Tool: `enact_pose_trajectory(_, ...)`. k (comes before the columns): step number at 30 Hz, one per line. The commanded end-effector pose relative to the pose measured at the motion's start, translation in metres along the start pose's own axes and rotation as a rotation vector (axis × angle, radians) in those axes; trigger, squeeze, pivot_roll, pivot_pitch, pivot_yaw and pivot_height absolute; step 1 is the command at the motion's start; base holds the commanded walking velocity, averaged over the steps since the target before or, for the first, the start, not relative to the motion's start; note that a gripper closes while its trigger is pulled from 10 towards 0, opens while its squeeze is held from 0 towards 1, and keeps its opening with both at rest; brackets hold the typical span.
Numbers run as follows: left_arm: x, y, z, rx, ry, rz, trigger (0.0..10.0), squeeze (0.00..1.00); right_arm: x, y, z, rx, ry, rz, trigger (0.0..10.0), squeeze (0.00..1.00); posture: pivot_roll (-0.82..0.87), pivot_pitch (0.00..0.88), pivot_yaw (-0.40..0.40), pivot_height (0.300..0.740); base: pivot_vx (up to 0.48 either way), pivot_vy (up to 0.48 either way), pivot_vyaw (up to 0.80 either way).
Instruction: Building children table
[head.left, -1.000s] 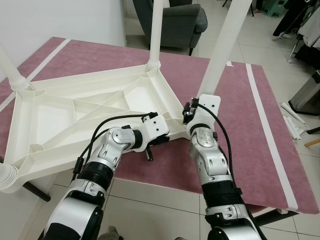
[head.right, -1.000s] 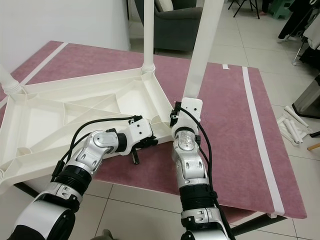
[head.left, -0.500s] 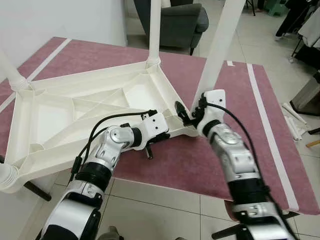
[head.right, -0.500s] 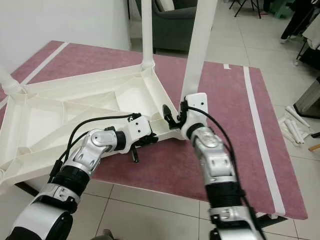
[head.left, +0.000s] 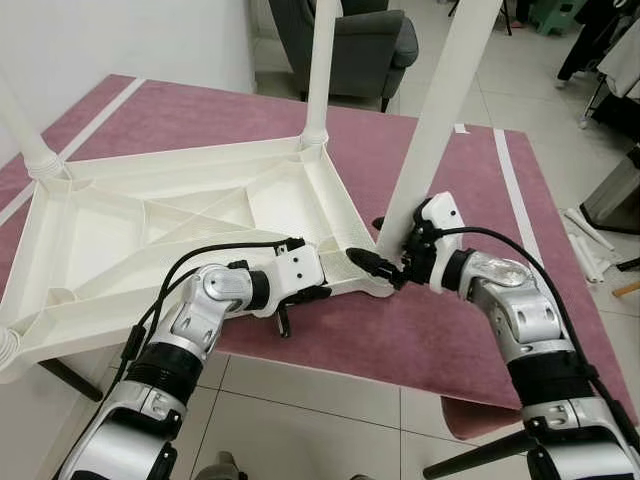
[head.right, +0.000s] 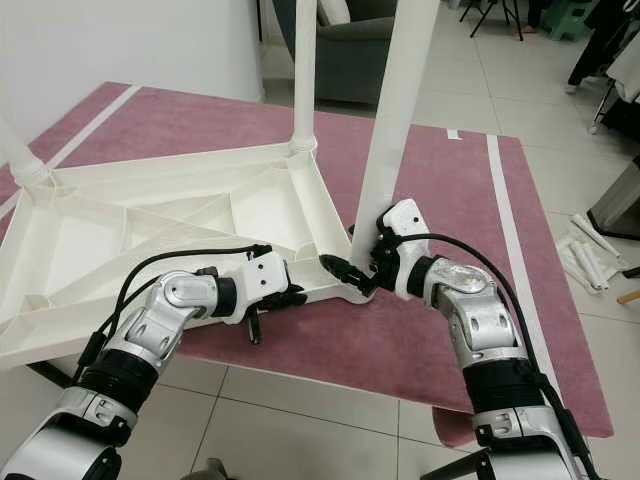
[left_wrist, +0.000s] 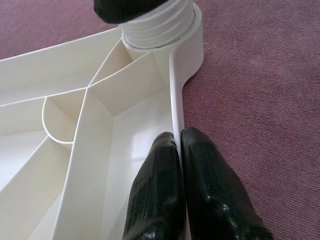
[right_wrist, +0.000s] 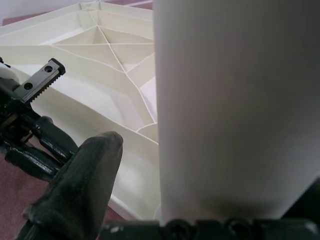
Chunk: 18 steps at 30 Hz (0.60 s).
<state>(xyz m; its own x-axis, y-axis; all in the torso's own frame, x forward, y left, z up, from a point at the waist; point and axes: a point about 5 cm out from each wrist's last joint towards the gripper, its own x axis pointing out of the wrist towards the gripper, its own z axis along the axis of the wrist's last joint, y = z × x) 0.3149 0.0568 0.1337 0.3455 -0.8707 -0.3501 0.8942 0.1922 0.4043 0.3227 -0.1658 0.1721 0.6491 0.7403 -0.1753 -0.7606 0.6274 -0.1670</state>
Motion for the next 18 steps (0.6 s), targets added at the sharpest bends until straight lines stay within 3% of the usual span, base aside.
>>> enact_pose_trajectory(1,0.005,0.001,0.024,0.067,-0.119,-0.046,10.0,0.0,0.009,0.005,-0.002,0.017,0.0,0.01,3.4,0.0,0.13,0.004,-0.02,0.74,0.0,0.0,0.0)
enact_pose_trajectory(2,0.005,0.001,0.024,0.067,-0.119,-0.046,10.0,0.0,0.009,0.005,-0.002,0.017,0.0,0.01,3.4,0.0,0.13,0.004,-0.02,0.74,0.0,0.0,0.0)
enact_pose_trajectory(3,0.006,0.001,0.025,0.062,-0.123,-0.037,10.0,0.0,0.011,0.008,-0.004,0.032,-0.007,-0.001,0.0,0.0,0.13,0.004,-0.018,0.74,0.0,0.0,0.0)
enact_pose_trajectory(13,0.011,0.003,0.031,0.041,-0.143,-0.017,10.0,0.0,0.016,0.017,-0.021,0.103,-0.015,-0.083,0.0,0.0,0.12,0.006,-0.013,0.74,0.0,0.0,0.0)
enact_pose_trajectory(18,0.019,0.008,0.037,-0.053,-0.184,0.023,10.0,0.0,0.027,0.015,-0.028,0.143,0.007,-0.337,0.0,0.0,0.12,0.008,-0.01,0.74,0.0,0.0,0.0)
